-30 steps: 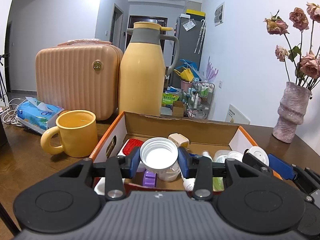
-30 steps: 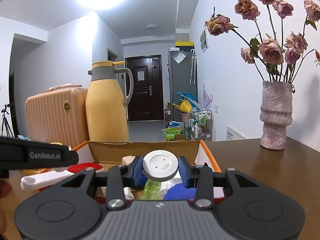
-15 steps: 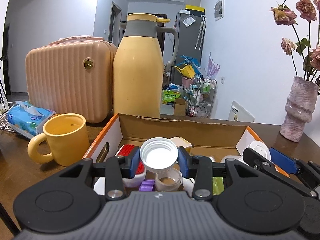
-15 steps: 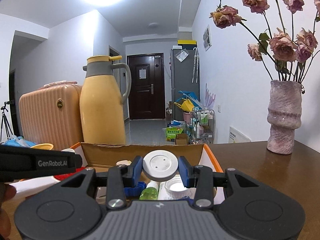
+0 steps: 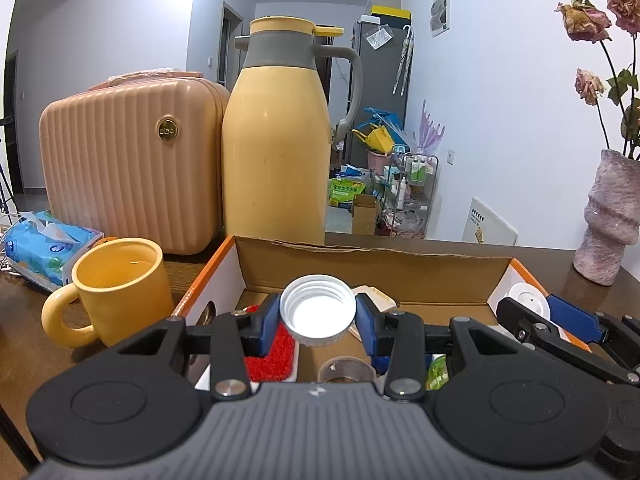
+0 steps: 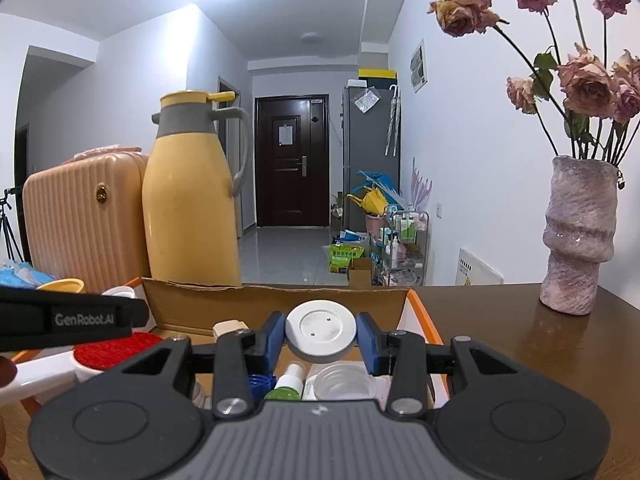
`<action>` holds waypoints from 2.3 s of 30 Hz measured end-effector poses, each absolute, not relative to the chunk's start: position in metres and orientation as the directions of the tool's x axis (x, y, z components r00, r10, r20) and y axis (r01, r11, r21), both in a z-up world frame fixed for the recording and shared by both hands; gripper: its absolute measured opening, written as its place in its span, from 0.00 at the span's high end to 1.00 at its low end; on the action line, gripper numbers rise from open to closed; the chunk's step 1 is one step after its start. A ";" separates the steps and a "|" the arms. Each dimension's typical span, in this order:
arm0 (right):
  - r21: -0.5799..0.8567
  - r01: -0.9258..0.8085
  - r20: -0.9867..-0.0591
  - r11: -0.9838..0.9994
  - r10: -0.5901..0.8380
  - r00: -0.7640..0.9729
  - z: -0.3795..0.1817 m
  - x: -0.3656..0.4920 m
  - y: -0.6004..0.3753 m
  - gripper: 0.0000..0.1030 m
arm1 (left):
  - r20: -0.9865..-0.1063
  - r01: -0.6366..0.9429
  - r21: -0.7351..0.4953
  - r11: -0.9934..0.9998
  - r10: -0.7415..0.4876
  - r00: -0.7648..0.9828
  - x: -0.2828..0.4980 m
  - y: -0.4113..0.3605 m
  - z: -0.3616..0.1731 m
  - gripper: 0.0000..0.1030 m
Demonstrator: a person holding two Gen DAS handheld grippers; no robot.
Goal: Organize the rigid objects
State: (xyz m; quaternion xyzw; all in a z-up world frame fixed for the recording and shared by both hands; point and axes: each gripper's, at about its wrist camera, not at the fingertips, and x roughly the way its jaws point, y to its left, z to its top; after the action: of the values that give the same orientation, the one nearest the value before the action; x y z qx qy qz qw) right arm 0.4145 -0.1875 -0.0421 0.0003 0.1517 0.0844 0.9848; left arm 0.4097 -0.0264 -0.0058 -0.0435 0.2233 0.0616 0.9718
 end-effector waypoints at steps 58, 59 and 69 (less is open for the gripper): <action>0.082 -0.075 -0.253 0.994 0.093 0.963 -0.027 0.343 -0.220 0.00 | -0.315 -0.212 -0.026 0.977 0.193 0.929 0.315 0.000 0.007 0.00; 0.084 -0.073 -0.250 0.994 0.092 0.964 -0.027 0.338 -0.221 0.00 | -0.308 -0.209 -0.027 0.978 0.191 0.932 0.309 0.001 0.008 0.00; 0.087 -0.088 -0.226 0.992 0.106 0.968 -0.023 0.263 -0.229 0.00 | -0.269 -0.173 -0.032 0.984 0.158 0.950 0.231 0.010 0.016 0.00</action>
State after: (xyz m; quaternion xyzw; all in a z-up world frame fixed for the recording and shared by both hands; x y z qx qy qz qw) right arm 0.2627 -0.2292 -0.0231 0.0382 0.1157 0.0488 0.9914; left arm 0.2315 0.0095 0.0159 -0.0276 0.1337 0.0840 0.9871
